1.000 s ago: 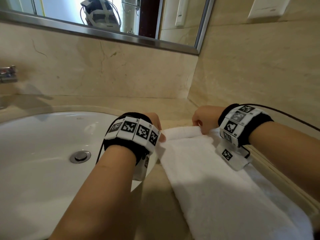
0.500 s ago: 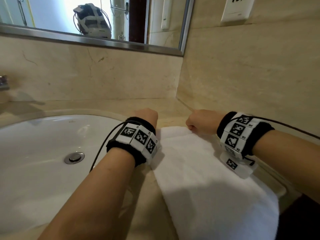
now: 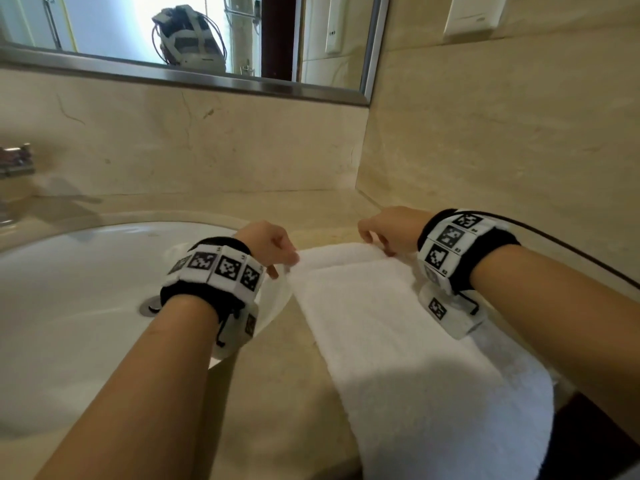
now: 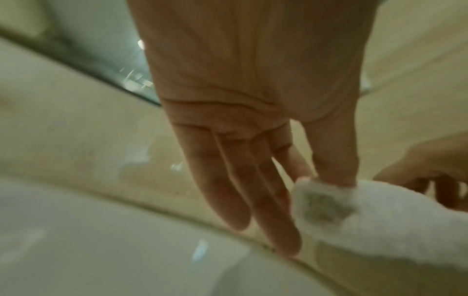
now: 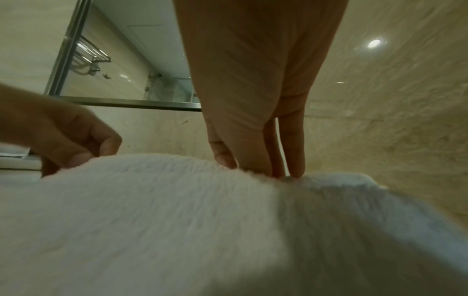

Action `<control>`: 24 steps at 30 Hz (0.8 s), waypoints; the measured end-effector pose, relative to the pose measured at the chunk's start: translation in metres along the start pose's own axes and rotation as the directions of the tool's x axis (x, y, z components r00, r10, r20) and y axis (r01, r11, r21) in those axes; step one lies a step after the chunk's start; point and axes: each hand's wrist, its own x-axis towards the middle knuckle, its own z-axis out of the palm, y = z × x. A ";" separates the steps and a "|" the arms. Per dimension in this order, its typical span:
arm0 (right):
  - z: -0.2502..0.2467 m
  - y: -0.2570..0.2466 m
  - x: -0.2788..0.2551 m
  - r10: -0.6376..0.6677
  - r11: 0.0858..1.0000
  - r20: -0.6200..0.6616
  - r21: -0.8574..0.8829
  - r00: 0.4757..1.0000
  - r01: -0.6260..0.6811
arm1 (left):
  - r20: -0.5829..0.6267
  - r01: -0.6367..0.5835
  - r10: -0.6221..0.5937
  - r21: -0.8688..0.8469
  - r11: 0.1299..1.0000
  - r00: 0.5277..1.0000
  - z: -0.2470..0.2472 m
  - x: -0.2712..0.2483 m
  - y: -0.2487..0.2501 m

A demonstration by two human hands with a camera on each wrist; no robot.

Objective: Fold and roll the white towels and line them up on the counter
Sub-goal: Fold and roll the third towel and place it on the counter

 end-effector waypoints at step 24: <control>0.009 0.007 0.008 -0.077 0.994 0.016 -0.082 0.997 0.078 | 0.277 -0.357 0.232 0.808 0.469 0.932 0.009 -0.033 0.071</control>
